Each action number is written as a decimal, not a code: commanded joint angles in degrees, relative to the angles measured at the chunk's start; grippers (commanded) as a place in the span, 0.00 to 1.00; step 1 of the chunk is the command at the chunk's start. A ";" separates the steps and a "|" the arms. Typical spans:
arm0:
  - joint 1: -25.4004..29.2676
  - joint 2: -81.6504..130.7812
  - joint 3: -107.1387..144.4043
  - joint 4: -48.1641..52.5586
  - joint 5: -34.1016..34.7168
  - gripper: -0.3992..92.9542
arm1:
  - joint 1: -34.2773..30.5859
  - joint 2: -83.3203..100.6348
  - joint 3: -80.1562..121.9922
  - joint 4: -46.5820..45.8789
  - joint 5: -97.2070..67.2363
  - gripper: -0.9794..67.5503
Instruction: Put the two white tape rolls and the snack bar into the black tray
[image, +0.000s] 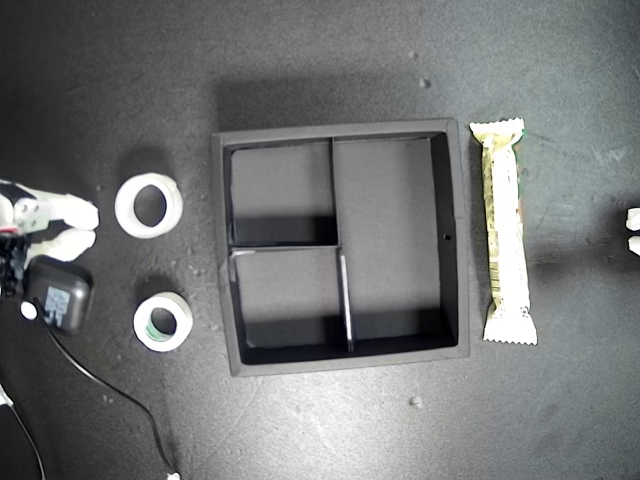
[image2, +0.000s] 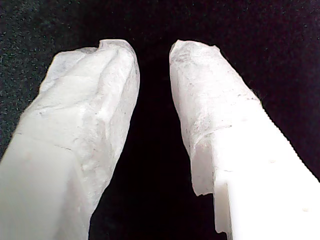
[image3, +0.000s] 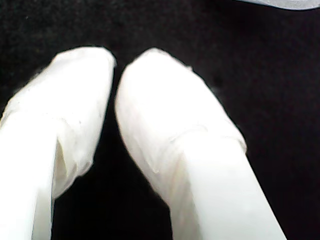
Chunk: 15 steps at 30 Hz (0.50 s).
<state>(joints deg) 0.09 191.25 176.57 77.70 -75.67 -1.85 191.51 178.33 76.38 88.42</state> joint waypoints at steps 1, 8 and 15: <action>0.44 2.90 3.25 2.29 0.26 0.02 | -3.60 0.44 0.70 0.44 -4.04 0.08; 0.44 2.90 3.25 2.29 -3.78 0.02 | -3.52 0.44 0.70 0.44 -3.69 0.08; 0.62 2.90 3.25 0.97 -5.63 0.01 | 3.60 0.44 0.70 -0.70 -5.80 0.01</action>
<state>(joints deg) 0.09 191.25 176.57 77.70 -80.33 -1.23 191.51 178.33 76.55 88.42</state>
